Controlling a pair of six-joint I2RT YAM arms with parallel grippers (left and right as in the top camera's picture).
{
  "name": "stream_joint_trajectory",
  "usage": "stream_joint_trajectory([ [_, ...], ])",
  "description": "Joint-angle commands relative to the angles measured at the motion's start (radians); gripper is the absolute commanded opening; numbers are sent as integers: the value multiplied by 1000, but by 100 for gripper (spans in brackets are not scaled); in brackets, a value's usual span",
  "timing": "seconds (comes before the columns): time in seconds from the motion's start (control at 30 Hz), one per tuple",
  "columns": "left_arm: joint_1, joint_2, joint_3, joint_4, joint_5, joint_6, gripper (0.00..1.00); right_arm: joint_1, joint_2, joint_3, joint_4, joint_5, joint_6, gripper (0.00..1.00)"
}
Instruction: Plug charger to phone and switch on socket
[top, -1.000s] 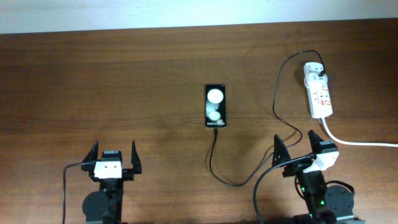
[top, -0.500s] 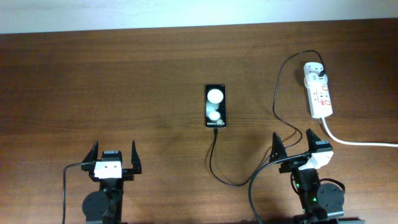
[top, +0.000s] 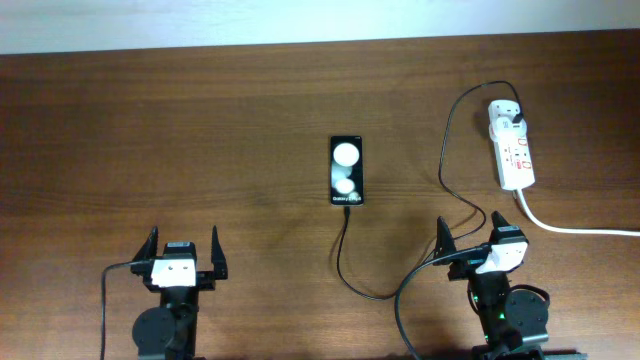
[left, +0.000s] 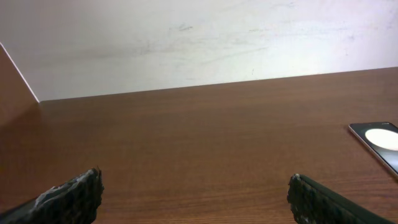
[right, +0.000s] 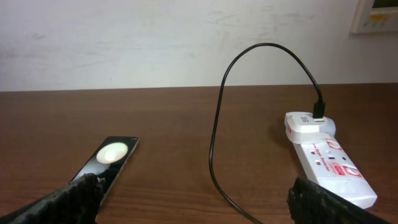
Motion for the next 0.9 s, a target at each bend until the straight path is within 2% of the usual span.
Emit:
stream_joint_trajectory([
  [0.0,7,-5,-8,2,14,16,99,-3,-11,-7,-5,10,-18,99],
  [0.87,7,-5,-8,2,14,16,99,-3,-11,-7,-4,5,-66,99],
])
